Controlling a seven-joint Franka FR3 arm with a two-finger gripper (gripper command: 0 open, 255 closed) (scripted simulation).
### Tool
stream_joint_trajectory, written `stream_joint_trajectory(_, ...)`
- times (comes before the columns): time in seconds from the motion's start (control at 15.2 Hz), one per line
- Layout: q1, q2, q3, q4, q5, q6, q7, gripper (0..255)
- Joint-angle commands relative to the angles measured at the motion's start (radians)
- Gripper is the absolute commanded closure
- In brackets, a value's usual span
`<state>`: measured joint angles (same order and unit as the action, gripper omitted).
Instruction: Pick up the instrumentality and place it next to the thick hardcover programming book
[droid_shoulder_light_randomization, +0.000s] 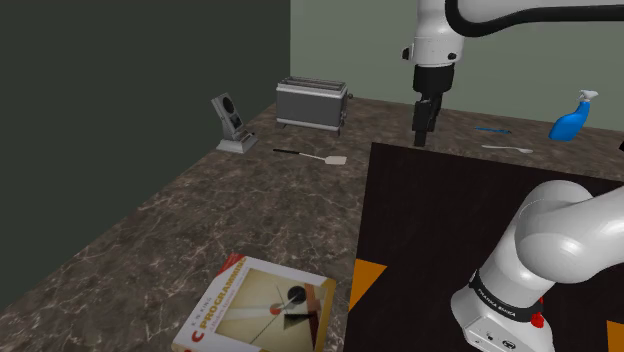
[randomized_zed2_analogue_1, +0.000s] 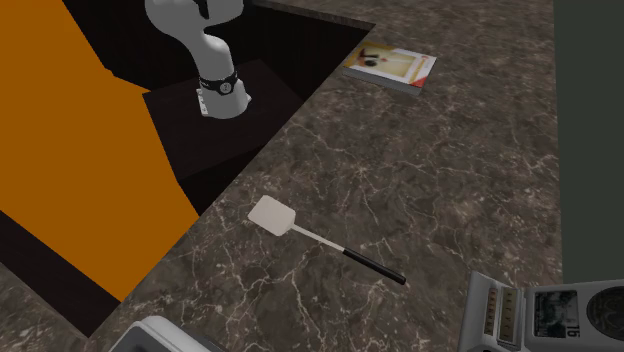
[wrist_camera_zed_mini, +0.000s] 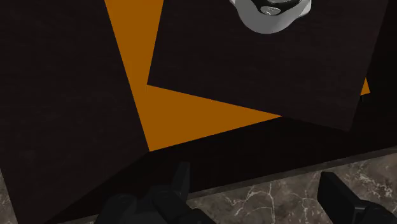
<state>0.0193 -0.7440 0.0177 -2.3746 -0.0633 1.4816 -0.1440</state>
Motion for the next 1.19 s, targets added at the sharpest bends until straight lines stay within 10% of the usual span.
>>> stream_joint_trajectory(0.0, 0.000, 0.000, 0.000, 0.000, 0.000, 0.000, 0.000, 0)
stream_joint_trajectory(1.12, 0.012, 0.550, -0.121, 0.179, 0.003, 0.482, -0.237, 0)
